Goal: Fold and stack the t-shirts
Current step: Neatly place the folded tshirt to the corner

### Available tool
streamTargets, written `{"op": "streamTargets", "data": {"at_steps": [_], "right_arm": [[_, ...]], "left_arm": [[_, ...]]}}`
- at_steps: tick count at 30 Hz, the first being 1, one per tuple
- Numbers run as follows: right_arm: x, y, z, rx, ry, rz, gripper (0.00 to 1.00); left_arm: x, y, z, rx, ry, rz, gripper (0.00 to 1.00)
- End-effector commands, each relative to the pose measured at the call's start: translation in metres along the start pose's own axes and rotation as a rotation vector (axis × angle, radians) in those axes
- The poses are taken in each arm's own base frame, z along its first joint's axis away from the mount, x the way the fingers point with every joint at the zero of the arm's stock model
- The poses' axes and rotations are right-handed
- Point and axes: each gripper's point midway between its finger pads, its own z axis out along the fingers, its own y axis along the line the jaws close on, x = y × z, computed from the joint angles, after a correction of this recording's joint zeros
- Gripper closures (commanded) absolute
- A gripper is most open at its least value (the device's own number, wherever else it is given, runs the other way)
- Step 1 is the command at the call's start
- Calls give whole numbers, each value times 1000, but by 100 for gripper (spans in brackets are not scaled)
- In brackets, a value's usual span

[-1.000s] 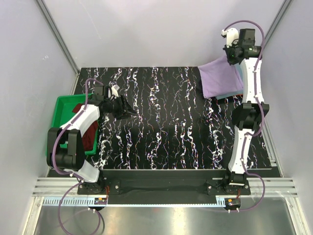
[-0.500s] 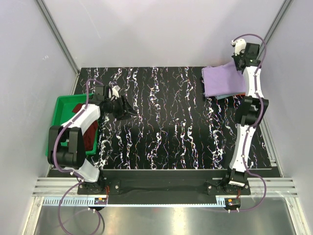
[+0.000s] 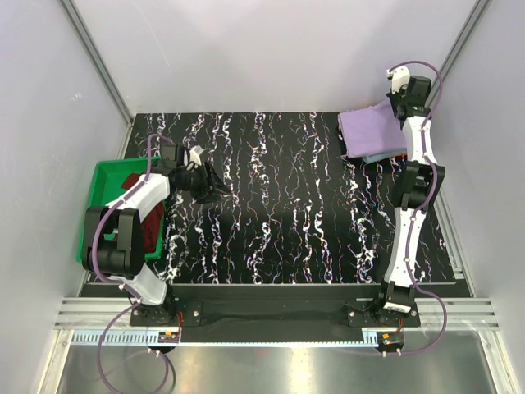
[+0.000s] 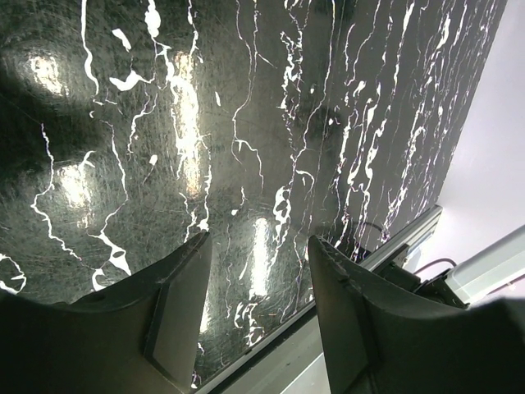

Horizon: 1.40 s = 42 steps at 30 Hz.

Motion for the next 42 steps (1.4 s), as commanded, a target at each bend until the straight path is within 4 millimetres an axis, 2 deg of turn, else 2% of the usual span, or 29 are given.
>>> {"op": "streamTargets", "data": {"at_steps": [1,2,3,4,5,6,7,10,12,13,15,17,20,26,27,28,31,32,34,35,38,39,41,42], "right_arm": [[-80,-41,-51,74,-135,-23,100],[-82,-40,-58,64,-128,-16,100],[-97,-46,-77,67,-145,-12,100],[-86,-37,-77,39,-116,-5,100],[-90,-36,-84,30,-121,-6,100],[-104,-42,-100,39,-146,-8,100],[-101,-40,-104,31,-133,-7,100],[-113,-46,-121,30,-139,-23,100],[-111,-48,-123,34,-118,-42,100],[-116,-53,-125,47,-127,-50,100],[-107,-50,-118,36,-99,-66,100],[-111,-53,-117,38,-114,-69,100],[-100,-56,-102,32,-126,-67,100],[-68,-56,-51,51,-150,-45,98],[-61,-55,-37,62,-168,-44,96],[-56,-57,-30,75,-176,-26,88],[-48,-60,-12,106,-206,-1,84],[-47,-62,-9,118,-219,5,76],[-47,-69,-6,165,-237,26,36],[-50,-74,-7,188,-246,39,26],[-68,-80,-22,197,-269,108,17],[-81,-81,-34,187,-277,135,16],[-94,-70,-46,141,-286,201,11],[-101,-58,-55,116,-283,208,11]], "left_arm": [[-14,-17,-5,68,-37,46,44],[-14,-18,-5,73,-36,41,44],[-14,-20,-6,80,-39,43,44],[-14,-21,-6,89,-38,44,44],[-14,-22,-6,89,-39,44,44],[-14,-22,-6,91,-38,44,44],[-13,-23,-7,95,-37,47,43],[-12,-24,-7,108,-31,43,43],[-10,-25,-6,117,-28,35,43],[-11,-27,-7,123,-34,40,43],[-11,-28,-8,124,-36,44,43],[-12,-28,-9,121,-37,46,43],[-12,-28,-8,122,-36,46,43],[-12,-23,-3,111,-26,32,42],[-12,-21,-2,106,-23,26,42],[-12,-20,-1,103,-21,23,42],[-13,-16,2,90,-20,19,42],[-14,-15,3,86,-20,19,41],[-14,-14,5,82,-11,14,41],[-14,-13,5,79,-9,17,41],[-14,-14,4,78,0,23,40],[-14,-16,2,82,-5,29,40],[-14,-20,-1,94,-13,37,40],[-15,-23,-3,103,-17,41,40]]}}
